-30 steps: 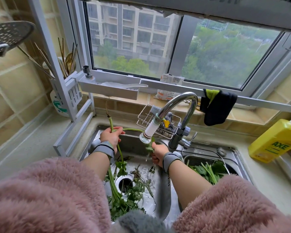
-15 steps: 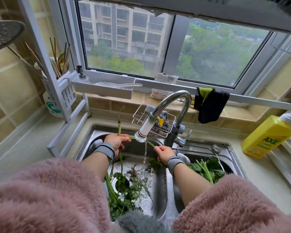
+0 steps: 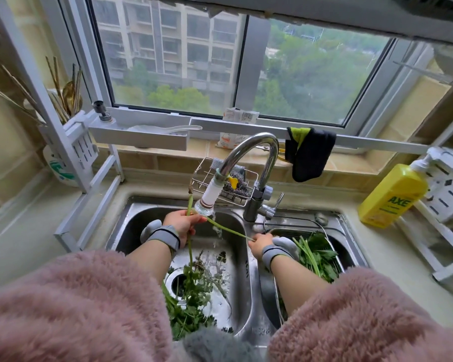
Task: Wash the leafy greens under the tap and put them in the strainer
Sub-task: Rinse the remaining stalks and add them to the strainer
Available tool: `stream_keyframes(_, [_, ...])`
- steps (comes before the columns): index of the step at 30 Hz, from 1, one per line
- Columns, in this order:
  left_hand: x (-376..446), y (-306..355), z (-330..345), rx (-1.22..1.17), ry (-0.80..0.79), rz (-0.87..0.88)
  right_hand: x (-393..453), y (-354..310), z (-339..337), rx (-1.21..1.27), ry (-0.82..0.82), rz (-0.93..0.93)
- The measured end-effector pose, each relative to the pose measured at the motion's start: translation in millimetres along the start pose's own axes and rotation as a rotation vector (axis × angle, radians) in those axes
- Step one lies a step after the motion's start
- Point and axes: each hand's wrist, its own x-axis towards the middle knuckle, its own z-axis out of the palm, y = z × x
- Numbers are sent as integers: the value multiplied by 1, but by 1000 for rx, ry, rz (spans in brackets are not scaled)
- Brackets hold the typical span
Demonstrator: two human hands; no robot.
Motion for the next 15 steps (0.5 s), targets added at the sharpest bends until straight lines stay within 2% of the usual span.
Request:
stream_keyframes(8, [-8,1,7,-52,-66,-72,13,25,-18,-172,74,-8])
stream_keyframes(9, [-7,0,8,-51,-68,-79,12,33,-23,-126,90,26])
stream_keyframes(15, [-5,-8,11,-2,-27,-133,3,86,-19,-226,55,154])
